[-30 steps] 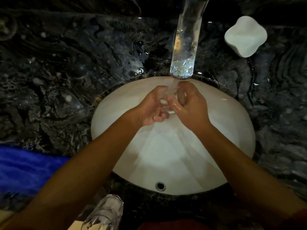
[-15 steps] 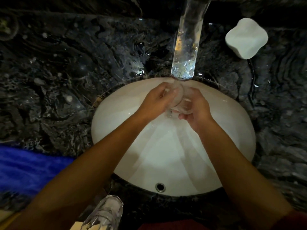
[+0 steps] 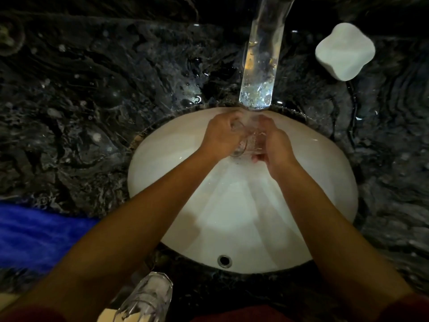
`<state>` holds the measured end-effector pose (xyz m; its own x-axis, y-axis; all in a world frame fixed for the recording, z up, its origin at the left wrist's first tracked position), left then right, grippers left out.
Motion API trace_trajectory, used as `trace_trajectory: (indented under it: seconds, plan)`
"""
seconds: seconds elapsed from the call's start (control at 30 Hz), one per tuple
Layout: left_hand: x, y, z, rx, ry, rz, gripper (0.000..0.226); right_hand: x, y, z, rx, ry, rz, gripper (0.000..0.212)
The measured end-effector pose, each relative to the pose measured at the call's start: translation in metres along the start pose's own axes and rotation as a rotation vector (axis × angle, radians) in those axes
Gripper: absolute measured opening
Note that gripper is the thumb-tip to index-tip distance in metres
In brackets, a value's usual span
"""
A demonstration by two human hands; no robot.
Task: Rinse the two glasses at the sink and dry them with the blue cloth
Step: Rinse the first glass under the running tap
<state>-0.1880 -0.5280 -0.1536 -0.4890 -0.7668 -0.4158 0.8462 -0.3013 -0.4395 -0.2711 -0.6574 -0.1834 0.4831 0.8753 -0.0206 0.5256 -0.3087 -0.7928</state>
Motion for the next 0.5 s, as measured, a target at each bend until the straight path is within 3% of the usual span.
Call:
trace_trajectory:
  seconds: [0.03,0.13,0.2,0.3,0.43,0.5]
  plan:
    - [0.004,0.0,-0.005,-0.065,-0.128,-0.021,0.009,0.002,0.0,0.0,-0.013,0.063,-0.018,0.034]
    - [0.013,-0.001,-0.024,-0.239,-0.372,-0.111,0.02,0.005,-0.002,0.004,-0.042,0.174,-0.044,0.04]
    - [0.013,-0.004,-0.03,-0.27,-0.34,-0.168,0.031,0.008,-0.002,0.008,-0.044,0.182,-0.05,0.044]
    - [0.005,-0.007,-0.022,-0.217,-0.253,-0.155,0.025,0.009,-0.002,0.011,-0.033,0.087,-0.015,0.038]
    - [0.001,-0.008,-0.017,-0.177,-0.046,-0.093,0.024,0.002,-0.016,0.005,-0.161,-0.062,-0.019,0.078]
    - [0.004,-0.01,-0.015,-0.182,0.073,-0.124,0.025,0.005,-0.021,0.009,-0.184,-0.211,-0.061,0.08]
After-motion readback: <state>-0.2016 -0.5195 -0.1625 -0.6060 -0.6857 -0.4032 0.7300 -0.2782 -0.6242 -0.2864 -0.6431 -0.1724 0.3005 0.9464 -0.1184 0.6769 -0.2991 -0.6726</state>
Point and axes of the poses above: each hand's wrist, its own y-axis towards the middle knuckle, its own x-axis out of the palm, z = x × y, the point moved 9 cm from there along y, towards the middle knuckle, and after that the axes turned 1 degree about y, right-handed, at the moved point
